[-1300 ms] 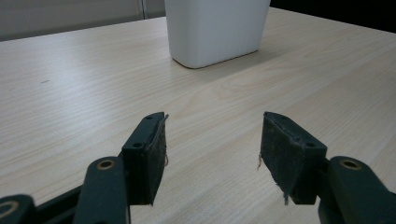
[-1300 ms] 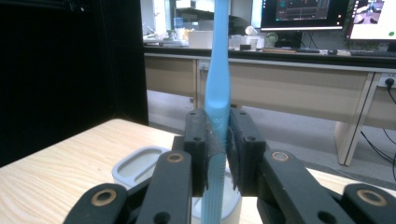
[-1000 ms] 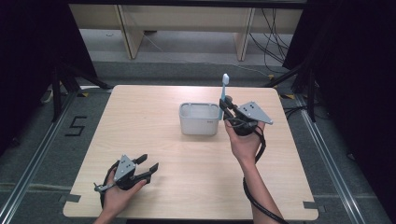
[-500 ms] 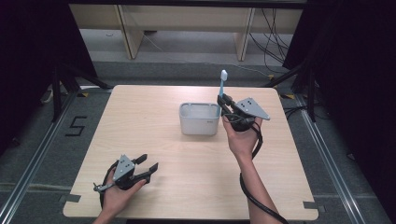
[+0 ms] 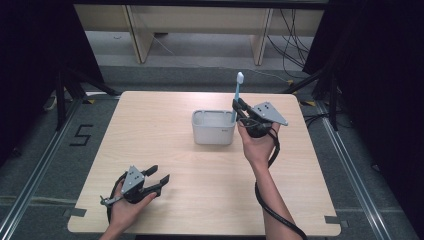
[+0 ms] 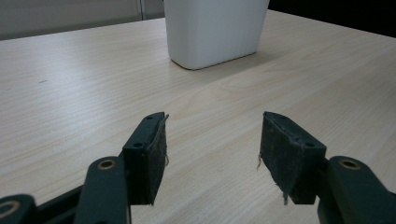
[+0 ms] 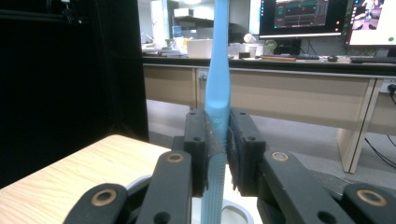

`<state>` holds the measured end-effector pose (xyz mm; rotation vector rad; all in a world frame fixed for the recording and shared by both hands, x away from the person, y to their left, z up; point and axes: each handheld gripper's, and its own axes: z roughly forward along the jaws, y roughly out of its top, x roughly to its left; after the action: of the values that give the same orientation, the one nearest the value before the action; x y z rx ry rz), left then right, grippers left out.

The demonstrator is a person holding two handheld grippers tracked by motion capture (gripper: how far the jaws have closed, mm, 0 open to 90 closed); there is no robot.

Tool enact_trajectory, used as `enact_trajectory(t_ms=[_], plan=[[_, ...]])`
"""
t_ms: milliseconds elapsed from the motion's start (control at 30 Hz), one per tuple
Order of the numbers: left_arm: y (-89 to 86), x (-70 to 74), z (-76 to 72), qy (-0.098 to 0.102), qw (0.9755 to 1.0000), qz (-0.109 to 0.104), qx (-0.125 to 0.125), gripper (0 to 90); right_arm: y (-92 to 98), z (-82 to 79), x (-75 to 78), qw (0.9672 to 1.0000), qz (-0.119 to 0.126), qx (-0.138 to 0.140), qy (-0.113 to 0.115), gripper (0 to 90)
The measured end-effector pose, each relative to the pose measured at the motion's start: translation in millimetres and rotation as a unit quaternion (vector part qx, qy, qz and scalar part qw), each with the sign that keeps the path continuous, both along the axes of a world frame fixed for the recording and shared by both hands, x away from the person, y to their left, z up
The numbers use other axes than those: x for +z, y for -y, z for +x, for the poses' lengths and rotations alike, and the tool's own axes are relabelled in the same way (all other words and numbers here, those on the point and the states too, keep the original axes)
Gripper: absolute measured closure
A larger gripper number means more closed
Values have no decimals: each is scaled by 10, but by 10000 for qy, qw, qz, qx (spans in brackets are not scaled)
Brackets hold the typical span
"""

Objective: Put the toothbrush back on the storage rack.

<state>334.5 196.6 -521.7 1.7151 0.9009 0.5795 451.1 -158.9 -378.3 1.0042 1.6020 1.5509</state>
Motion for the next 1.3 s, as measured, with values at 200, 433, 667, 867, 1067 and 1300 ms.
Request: enact_trajectory(t_ms=[200, 433, 667, 867, 1067, 1300], plan=[[4, 0, 0, -1, 10000, 7, 7, 407, -16, 44, -4, 10000, -15, 52, -59, 792], [1, -1, 0, 2, 10000, -11, 13, 408, -29, 93, -31, 10000, -58, -41, -54, 792], [1, 0, 4, -14, 10000, -14, 18, 407, -41, 138, -36, 9999, -60, -77, -31, 792], [-1, 0, 2, -7, 10000, -19, 14, 407, -39, 171, -48, 9999, -44, -134, -53, 792], [-1, 0, 1, 2, 10000, -10, 9, 407, -45, 209, -70, 9997, -68, -209, -54, 791], [-2, -1, 1, 2, 10000, -20, 15, 407, -50, 245, -93, 9997, -142, -175, -47, 792]])
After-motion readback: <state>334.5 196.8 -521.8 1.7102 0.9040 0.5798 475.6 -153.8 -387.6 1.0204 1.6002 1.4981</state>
